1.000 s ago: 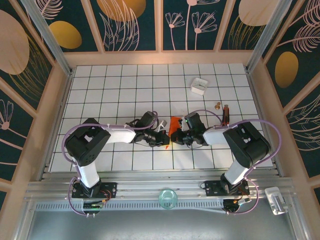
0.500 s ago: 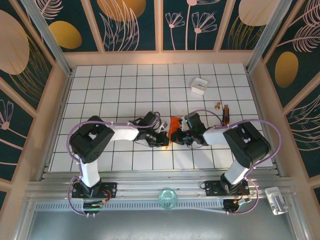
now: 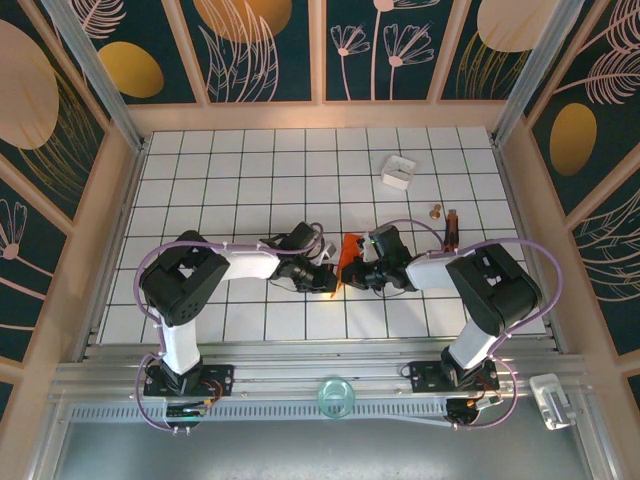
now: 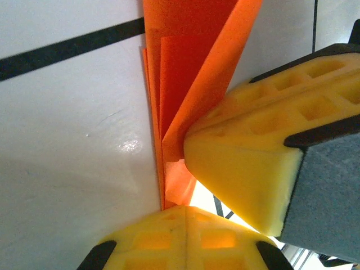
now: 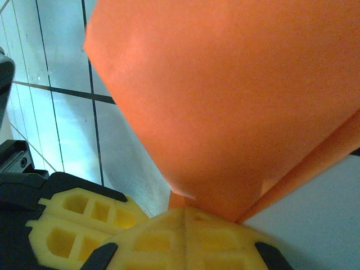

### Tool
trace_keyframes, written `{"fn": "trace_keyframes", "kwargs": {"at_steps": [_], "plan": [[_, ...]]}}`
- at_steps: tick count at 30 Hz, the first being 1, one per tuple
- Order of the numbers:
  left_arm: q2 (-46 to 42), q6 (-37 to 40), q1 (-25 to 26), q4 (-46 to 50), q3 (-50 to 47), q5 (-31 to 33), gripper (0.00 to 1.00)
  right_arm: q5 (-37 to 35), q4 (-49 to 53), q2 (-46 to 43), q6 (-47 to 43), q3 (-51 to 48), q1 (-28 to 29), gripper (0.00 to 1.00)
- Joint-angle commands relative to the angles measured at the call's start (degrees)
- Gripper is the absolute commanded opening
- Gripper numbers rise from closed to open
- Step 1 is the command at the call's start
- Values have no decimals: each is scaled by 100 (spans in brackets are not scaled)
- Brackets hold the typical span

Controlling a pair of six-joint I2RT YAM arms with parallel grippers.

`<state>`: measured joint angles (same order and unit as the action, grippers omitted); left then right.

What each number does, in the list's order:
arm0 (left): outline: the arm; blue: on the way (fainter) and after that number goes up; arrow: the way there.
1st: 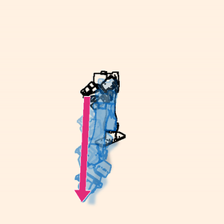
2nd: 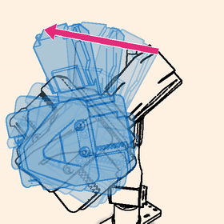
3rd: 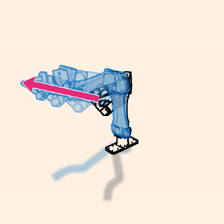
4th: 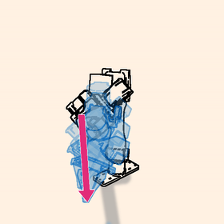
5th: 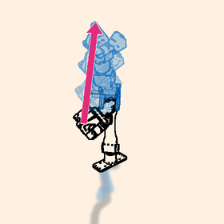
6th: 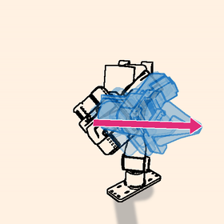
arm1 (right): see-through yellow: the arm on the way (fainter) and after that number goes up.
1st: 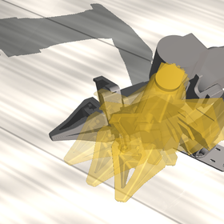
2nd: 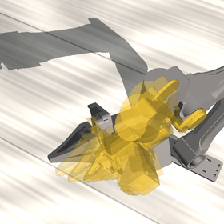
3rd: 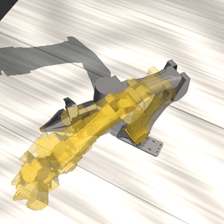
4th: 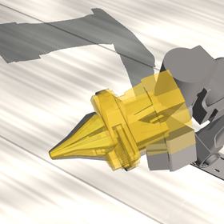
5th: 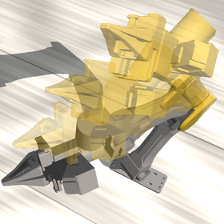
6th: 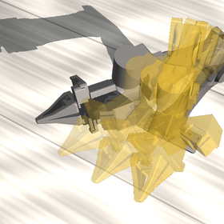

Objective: Fold a paper plane with a square sheet of paper (pick it up from the middle)
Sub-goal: Fold the wing for the fifth time at the center of the table.

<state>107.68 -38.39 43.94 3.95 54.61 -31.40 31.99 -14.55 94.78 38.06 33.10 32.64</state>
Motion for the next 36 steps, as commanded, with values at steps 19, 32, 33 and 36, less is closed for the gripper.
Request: {"fn": "trace_keyframes", "kwargs": {"at_steps": [19, 32, 33, 36], "plan": [[359, 650, -64, 1379, -722, 809, 0, -153, 890, 379, -226, 512, -442, 1], [332, 786, -61, 1424, -912, 802, 0, -118, 1083, 542, -561, 756, -921, 1], [349, 801, -59, 1425, -908, 802, 0, -114, 1107, 553, -584, 777, -962, 1], [375, 818, -61, 1416, -917, 793, 0, -114, 1135, 617, -644, 839, -1074, 1]]}}
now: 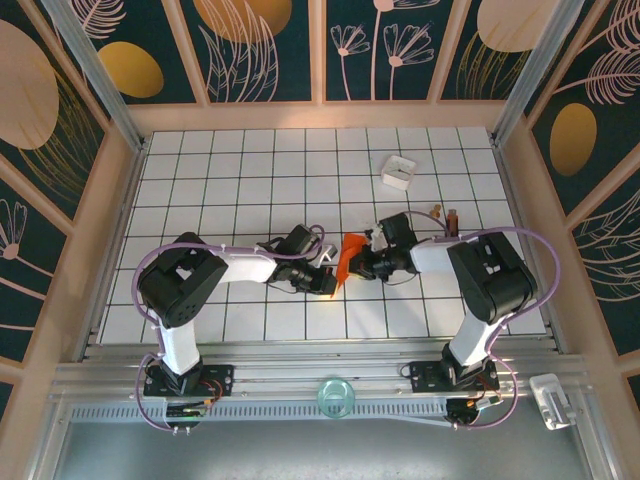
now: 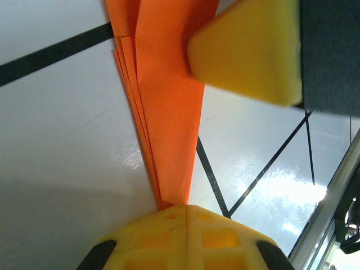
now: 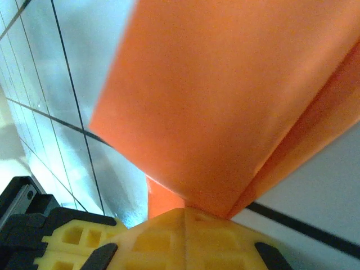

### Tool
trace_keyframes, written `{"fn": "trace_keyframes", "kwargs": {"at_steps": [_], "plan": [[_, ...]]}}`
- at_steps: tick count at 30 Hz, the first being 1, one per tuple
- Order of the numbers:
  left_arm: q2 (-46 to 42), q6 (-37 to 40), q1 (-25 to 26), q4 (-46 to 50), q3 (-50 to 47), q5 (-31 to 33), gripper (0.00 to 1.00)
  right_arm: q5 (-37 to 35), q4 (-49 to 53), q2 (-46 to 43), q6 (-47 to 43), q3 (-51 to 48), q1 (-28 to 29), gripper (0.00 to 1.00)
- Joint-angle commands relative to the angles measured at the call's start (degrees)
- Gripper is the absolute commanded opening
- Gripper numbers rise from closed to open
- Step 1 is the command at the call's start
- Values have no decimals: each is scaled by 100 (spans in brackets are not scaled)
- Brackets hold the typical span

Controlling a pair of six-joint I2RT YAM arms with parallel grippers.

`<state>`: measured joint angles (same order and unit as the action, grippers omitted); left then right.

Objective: Fold a paper plane with a square sheet of paper (pick it up from the middle)
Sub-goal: Fold the wing for the fifth time at the center of the table.

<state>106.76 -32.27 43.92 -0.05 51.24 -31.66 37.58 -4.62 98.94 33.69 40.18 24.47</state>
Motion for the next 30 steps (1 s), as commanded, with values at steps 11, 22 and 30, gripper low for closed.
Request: {"fn": "trace_keyframes", "kwargs": {"at_steps": [11, 22, 30], "plan": [[483, 274, -59, 1825, -580, 810, 0, -770, 208, 465, -275, 401, -643, 1], [530, 295, -62, 1781, -607, 758, 0, -761, 25, 869, -172, 741, -1022, 1], [582, 318, -59, 1737, -625, 723, 0, -692, 6, 1133, -214, 1002, -1269, 1]]}}
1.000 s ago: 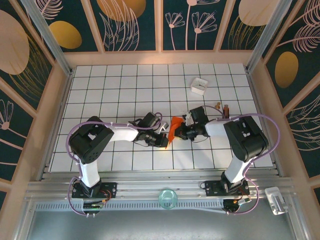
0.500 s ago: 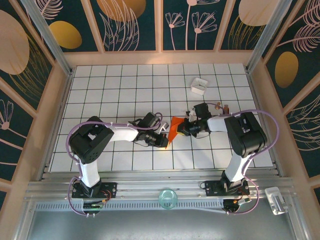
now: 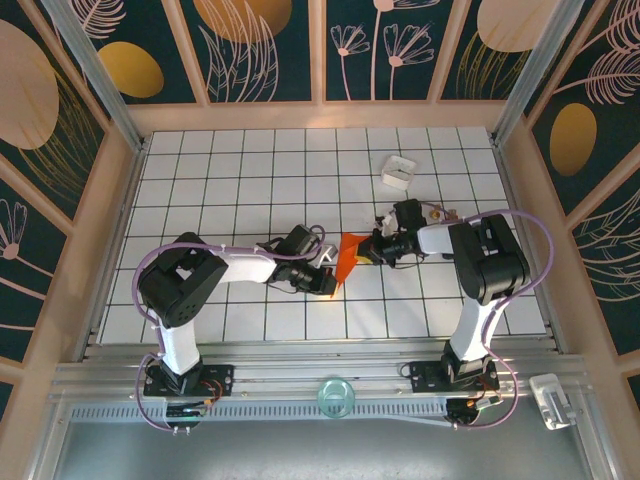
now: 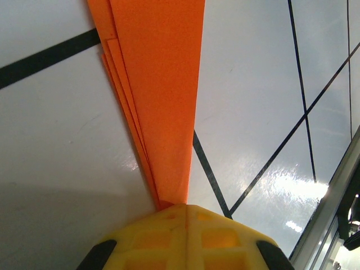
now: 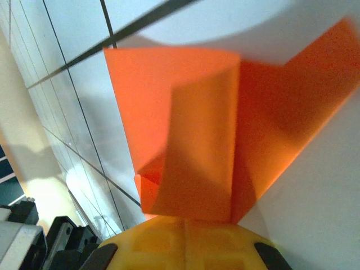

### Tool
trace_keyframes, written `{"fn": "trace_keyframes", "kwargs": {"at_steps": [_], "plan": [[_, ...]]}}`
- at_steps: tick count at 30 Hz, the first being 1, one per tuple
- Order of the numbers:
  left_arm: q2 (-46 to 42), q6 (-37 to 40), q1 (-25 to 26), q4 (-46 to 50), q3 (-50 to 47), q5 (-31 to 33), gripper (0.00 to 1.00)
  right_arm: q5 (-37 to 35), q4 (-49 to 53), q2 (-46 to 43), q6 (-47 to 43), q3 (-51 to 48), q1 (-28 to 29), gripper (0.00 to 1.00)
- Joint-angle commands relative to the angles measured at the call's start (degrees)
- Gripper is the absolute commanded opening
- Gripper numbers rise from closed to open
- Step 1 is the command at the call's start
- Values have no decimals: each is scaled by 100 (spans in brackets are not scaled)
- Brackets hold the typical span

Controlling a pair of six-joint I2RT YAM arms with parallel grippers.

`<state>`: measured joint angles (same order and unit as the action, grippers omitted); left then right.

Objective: Fold a paper plane with a square sheet of paper (pick it up from the middle)
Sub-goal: Fold the wing for the fifth time at the center of the table.

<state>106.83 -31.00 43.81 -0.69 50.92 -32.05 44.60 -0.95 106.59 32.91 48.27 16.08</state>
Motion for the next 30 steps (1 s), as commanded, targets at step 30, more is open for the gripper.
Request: {"fn": "trace_keyframes", "kwargs": {"at_steps": [30], "plan": [[-166, -542, -48, 1558, 42, 541, 2, -1374, 74, -1024, -435, 447, -948, 3]]}}
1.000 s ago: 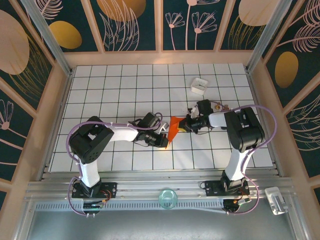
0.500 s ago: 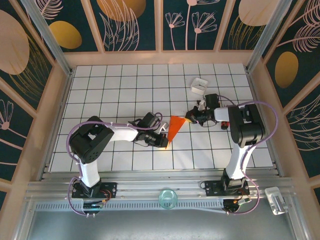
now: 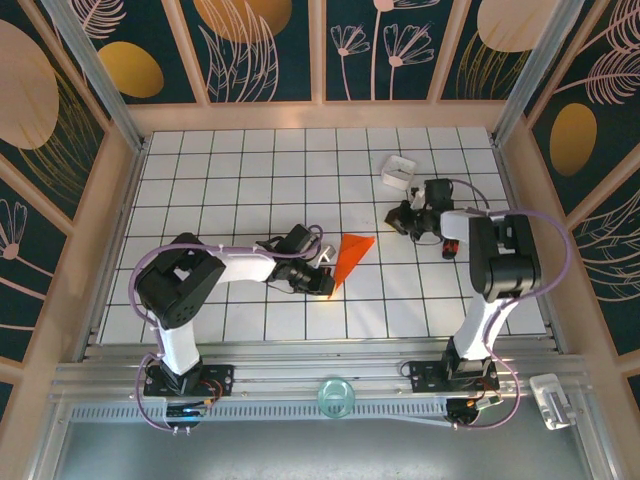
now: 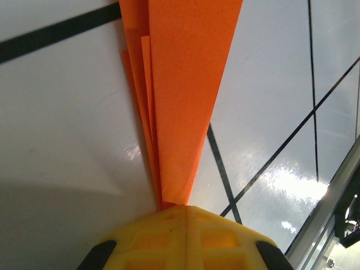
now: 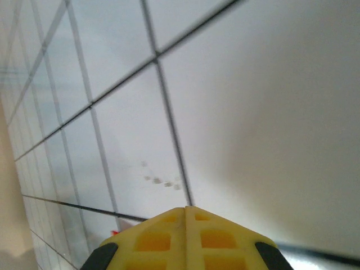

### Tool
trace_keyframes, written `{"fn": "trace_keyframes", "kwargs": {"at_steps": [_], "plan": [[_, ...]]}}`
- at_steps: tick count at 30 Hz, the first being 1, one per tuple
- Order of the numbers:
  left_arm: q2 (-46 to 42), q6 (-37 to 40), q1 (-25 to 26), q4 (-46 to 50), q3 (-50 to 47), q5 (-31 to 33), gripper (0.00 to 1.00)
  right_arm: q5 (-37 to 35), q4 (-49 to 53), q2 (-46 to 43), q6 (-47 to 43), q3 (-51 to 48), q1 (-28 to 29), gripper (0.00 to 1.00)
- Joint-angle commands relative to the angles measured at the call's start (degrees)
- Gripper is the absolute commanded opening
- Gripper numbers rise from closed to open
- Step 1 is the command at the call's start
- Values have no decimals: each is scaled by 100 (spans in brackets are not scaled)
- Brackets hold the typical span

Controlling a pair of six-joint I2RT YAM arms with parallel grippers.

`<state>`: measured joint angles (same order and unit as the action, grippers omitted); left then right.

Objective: Fold a paper plane with a square sheet of paper (pick it up from the middle)
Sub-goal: Fold the wing for the fifth time at the center of the table, then turn over a paper plane at the center of the table.

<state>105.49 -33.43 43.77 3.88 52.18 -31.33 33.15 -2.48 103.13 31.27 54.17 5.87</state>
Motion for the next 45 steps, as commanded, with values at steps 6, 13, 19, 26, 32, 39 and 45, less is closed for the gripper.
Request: {"fn": "trace_keyframes", "kwargs": {"at_steps": [6, 13, 19, 26, 32, 39, 45], "plan": [[-866, -890, -59, 576, -14, 347, 32, -583, 564, -1752, -472, -918, 721, 7], [-1424, -1727, -404, -799, -663, 611, 42, -759, 58, -1621, -165, -1242, 1731, 7], [-835, -1847, -581, -1355, -563, 496, 43, -902, -190, -1017, -51, -1250, 1772, 4], [-129, -1461, -592, -1214, 66, 443, 51, -1078, -281, -804, 7, -1455, 1702, 1], [330, -1356, -650, -1232, 611, 216, 55, -1201, -375, -637, 19, -1592, 1609, 0], [677, -1275, -642, -1190, 1001, -118, 51, -1133, -481, -541, 45, -1664, 1574, 0], [786, -1226, -648, -1179, 1092, -336, 37, -1095, -516, -532, 51, -1664, 1571, 0]]}}
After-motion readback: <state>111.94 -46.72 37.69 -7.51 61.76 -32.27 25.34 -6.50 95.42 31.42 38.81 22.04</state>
